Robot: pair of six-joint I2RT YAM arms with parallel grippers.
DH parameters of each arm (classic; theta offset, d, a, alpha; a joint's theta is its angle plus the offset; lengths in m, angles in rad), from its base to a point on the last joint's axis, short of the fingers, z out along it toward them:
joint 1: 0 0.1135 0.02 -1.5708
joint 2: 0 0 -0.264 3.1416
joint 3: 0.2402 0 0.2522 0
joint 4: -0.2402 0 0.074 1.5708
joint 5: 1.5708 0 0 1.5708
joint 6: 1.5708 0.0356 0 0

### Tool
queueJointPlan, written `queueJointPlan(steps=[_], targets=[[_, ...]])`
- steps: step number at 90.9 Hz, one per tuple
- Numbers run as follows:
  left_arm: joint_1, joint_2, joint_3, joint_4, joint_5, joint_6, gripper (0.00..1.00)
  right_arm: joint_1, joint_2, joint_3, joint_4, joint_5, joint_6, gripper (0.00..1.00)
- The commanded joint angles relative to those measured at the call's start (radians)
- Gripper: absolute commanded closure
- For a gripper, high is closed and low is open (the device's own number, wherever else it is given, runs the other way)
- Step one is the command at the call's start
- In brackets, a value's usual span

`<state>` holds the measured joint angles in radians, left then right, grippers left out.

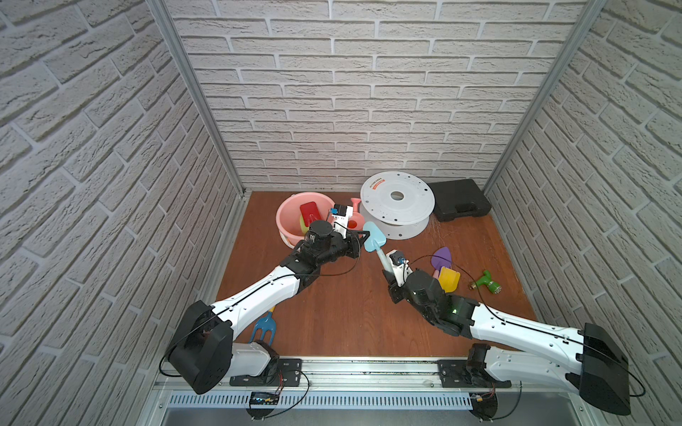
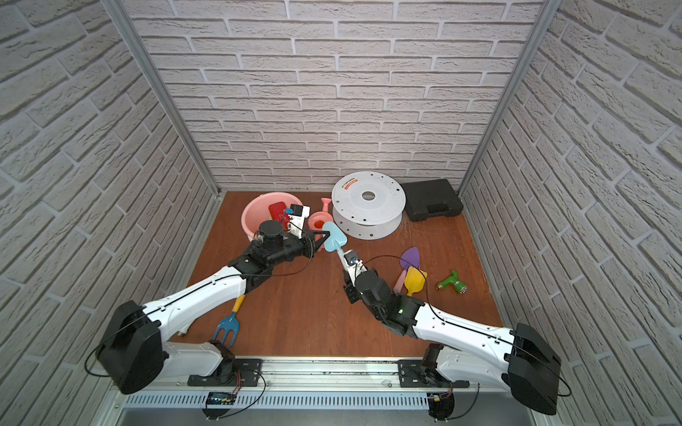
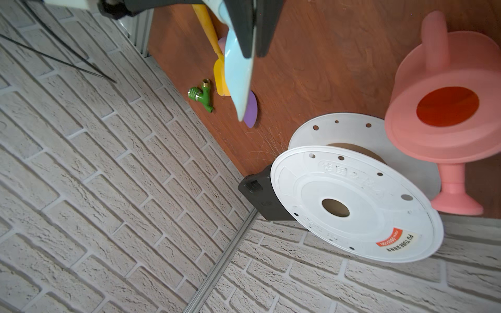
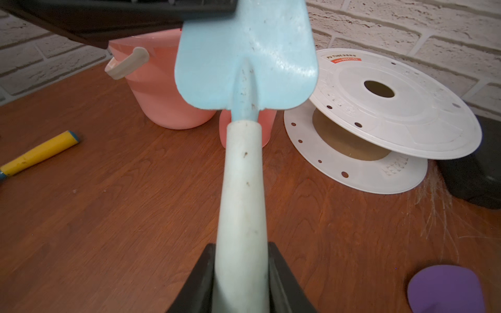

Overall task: Organize the gardening tools
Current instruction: Pick up the gardening tool from the center of the board, then place the gardening tool in the container.

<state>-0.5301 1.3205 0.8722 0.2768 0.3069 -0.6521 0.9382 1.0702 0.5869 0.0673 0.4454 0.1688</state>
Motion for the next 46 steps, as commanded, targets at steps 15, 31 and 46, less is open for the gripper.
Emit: queueJointPlan(steps=[15,31,46], targets=[[0.041,-0.077,0.170,-0.202,-0.126,0.233,1.00,0.025,-0.045,0.019,0.019,-0.071,0.028,0.00],[0.107,-0.089,0.323,-0.355,-0.180,0.403,1.00,0.051,-0.048,0.032,0.009,-0.089,0.038,0.00],[0.218,-0.113,0.391,-0.392,-0.228,0.536,1.00,0.068,-0.080,0.029,0.003,-0.081,0.037,0.00]])
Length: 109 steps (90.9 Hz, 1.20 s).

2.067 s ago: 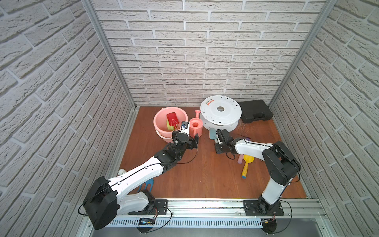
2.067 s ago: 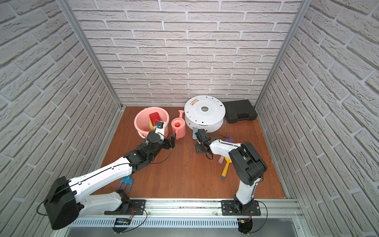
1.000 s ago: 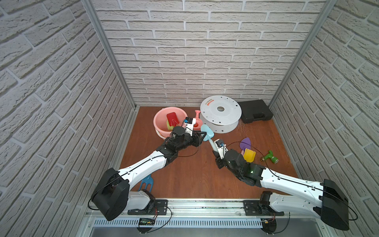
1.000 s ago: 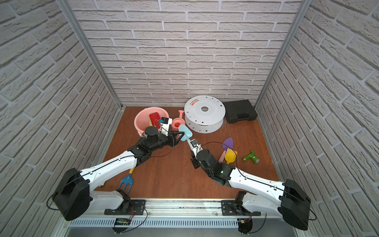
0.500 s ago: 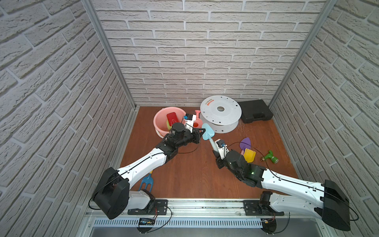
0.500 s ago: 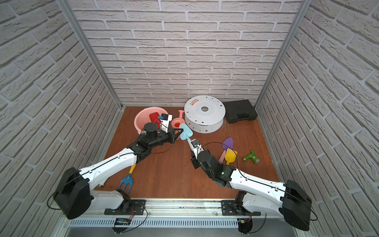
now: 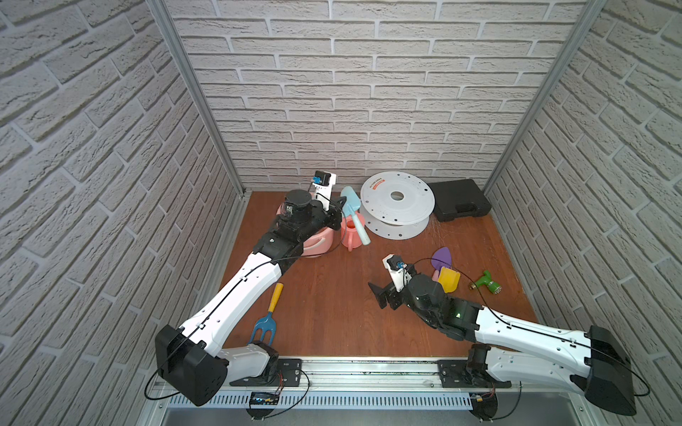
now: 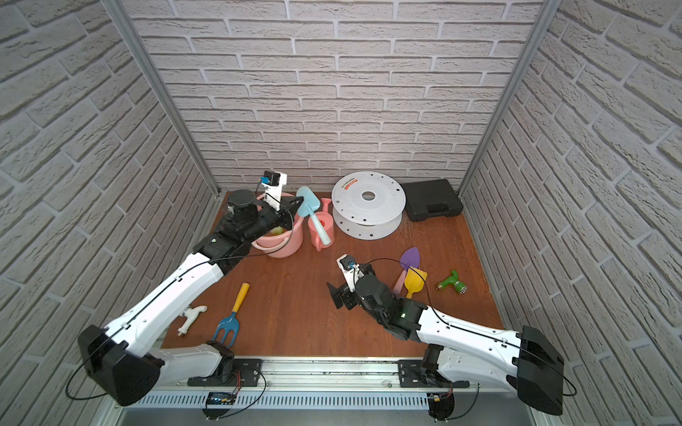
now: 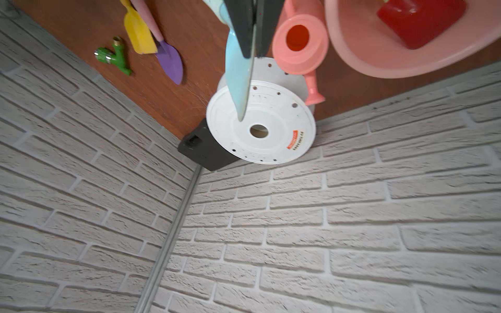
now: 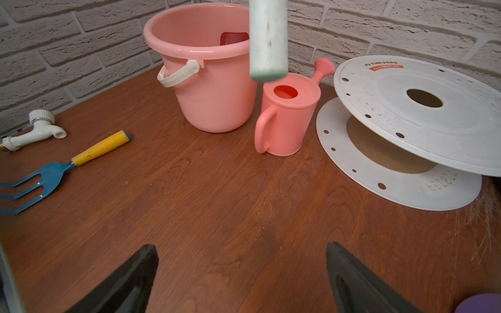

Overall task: Organize the gardening tools
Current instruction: Place the gardening tool in the container.

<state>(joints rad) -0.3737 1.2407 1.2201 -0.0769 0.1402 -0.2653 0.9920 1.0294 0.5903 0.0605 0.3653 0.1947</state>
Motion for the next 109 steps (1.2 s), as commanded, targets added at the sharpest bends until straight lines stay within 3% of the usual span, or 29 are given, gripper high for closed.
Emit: queueJointPlan(steps=[1,28,48,67,105,109], targets=[[0.065,-0.034,0.046,-0.039,-0.066,0.158,1.00,0.015,-0.041,0.024,0.010,0.000,0.010,0.00],[0.209,0.006,0.070,-0.021,-0.126,0.372,1.00,0.019,-0.034,0.022,0.017,0.001,0.017,0.00],[0.354,0.078,-0.017,0.150,0.080,0.415,1.00,0.019,0.018,0.032,0.025,0.003,0.014,0.00],[0.490,0.249,-0.009,0.243,0.449,0.361,1.00,0.019,0.037,0.031,0.031,0.021,0.002,0.00],[0.522,0.449,0.005,0.255,0.619,0.386,1.00,0.019,0.101,0.040,0.047,0.031,0.002,0.00],[0.522,0.454,0.010,0.252,0.625,0.385,0.80,0.019,0.108,0.041,0.048,0.037,0.002,0.01]])
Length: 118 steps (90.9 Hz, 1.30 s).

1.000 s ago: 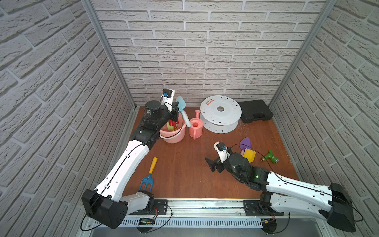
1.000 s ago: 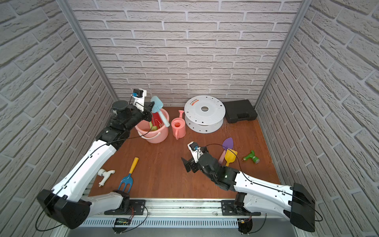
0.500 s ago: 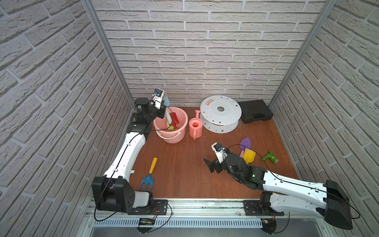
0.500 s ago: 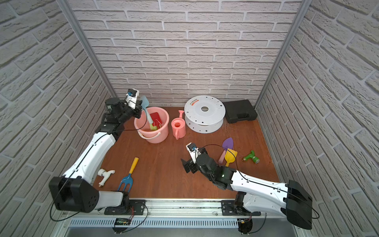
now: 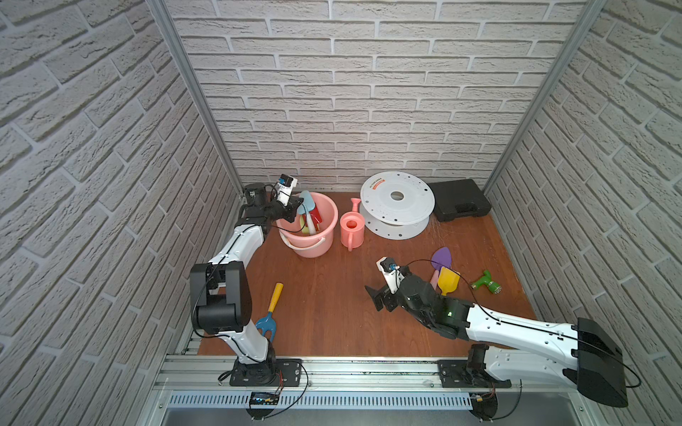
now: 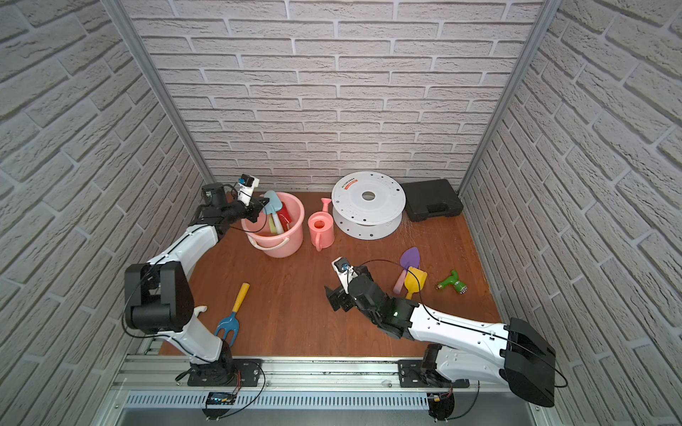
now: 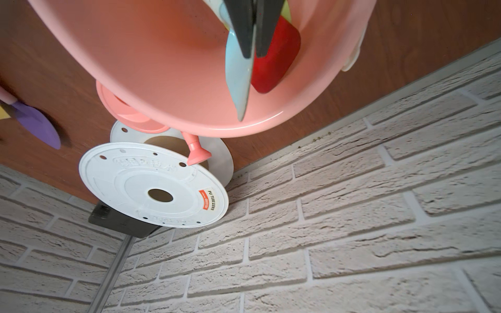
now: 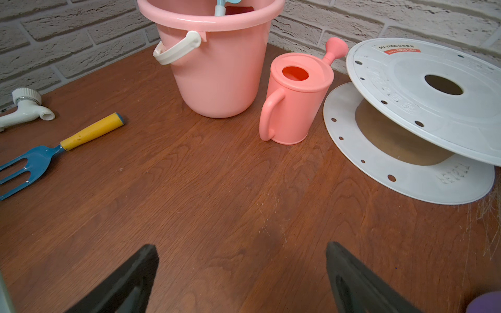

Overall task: Organize the gardening tools
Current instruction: Place the gardening tool in the container, then pick up the gardening tool from the center of the board.

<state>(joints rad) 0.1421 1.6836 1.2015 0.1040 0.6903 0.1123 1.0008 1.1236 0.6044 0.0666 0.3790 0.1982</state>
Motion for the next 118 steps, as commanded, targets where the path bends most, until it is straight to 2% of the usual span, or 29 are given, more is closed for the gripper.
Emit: queueJointPlan(steps=[1,8,23,26,35,46,56,81,91,106,118], targets=[[0.007,0.011,0.030,0.069,0.076,0.006,0.77,0.010,0.015,0.027,0.042,0.024,-0.001,0.01],[0.011,0.006,0.044,0.053,0.086,0.003,0.63,0.010,0.021,0.029,0.041,0.030,0.002,0.00],[0.014,-0.046,0.049,0.066,0.061,-0.051,0.06,0.010,0.013,0.029,0.037,0.031,0.010,0.00],[0.012,-0.060,0.043,0.082,0.055,-0.074,0.02,0.010,0.007,0.030,0.035,0.033,0.011,0.00],[-0.011,-0.114,0.039,0.094,0.029,-0.140,0.02,0.010,-0.010,0.029,0.020,0.040,0.021,0.00],[-0.099,-0.190,0.054,0.012,-0.093,-0.172,0.02,0.010,-0.030,0.029,0.002,0.072,0.044,0.01],[-0.213,-0.268,0.046,-0.063,-0.239,-0.169,0.02,0.010,-0.043,0.039,-0.035,0.112,0.073,0.00],[-0.480,-0.424,-0.077,-0.068,-0.529,-0.303,0.02,0.009,-0.042,0.041,-0.059,0.187,0.107,0.01],[-0.589,-0.476,-0.160,-0.048,-0.691,-0.361,0.02,0.009,-0.038,0.048,-0.086,0.244,0.133,0.01],[-0.730,-0.551,-0.327,0.039,-0.915,-0.401,0.02,0.005,-0.050,0.111,-0.331,0.345,0.265,0.01],[-0.822,-0.609,-0.468,0.142,-1.086,-0.506,0.02,-0.008,-0.075,0.163,-0.612,0.435,0.445,0.01]])
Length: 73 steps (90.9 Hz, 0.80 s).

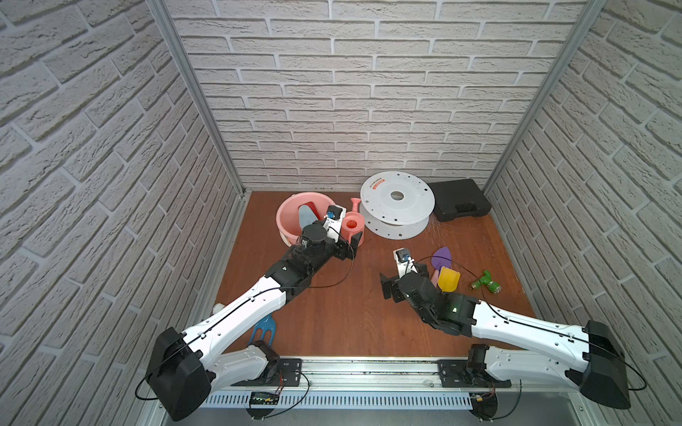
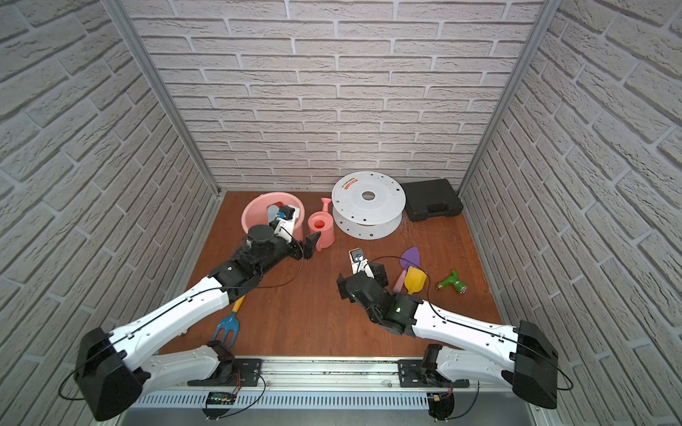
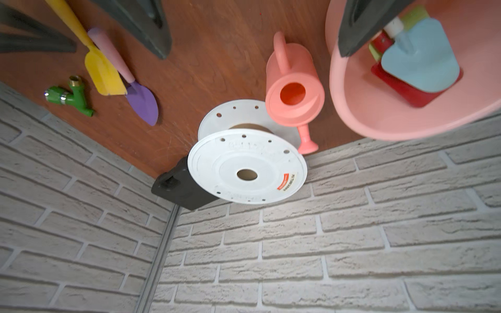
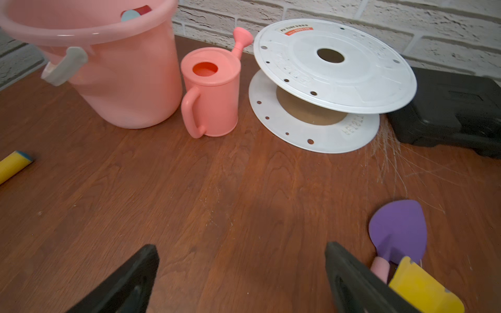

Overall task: Organize the gardening tools
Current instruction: Pick up the gardening tool from the center of the board.

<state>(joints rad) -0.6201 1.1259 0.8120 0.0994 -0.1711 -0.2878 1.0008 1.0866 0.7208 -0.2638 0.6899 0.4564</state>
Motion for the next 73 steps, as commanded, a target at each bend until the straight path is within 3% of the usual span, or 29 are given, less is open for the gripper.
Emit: queueJointPlan(steps=[1,12,25,33,47,73], targets=[[-0.067,-0.055,-0.091,0.159,-0.233,-0.110,0.02,-0.009,-0.043,0.048,-0.306,0.130,0.206,0.01],[-0.138,-0.051,-0.157,0.182,-0.253,-0.139,0.02,-0.027,-0.117,0.031,-0.479,0.123,0.337,0.01],[-0.201,-0.006,-0.089,0.010,-0.251,-0.134,0.02,-0.072,-0.226,-0.019,-0.613,0.050,0.424,0.11],[-0.206,0.017,-0.080,0.004,-0.210,-0.150,0.02,-0.119,-0.268,-0.051,-0.641,-0.018,0.460,0.19],[-0.204,0.014,-0.130,0.072,-0.138,-0.256,0.02,-0.251,-0.258,-0.106,-0.612,-0.196,0.450,0.30],[-0.194,-0.008,-0.175,0.097,-0.117,-0.263,0.02,-0.497,-0.107,-0.223,-0.415,-0.462,0.370,0.40]])
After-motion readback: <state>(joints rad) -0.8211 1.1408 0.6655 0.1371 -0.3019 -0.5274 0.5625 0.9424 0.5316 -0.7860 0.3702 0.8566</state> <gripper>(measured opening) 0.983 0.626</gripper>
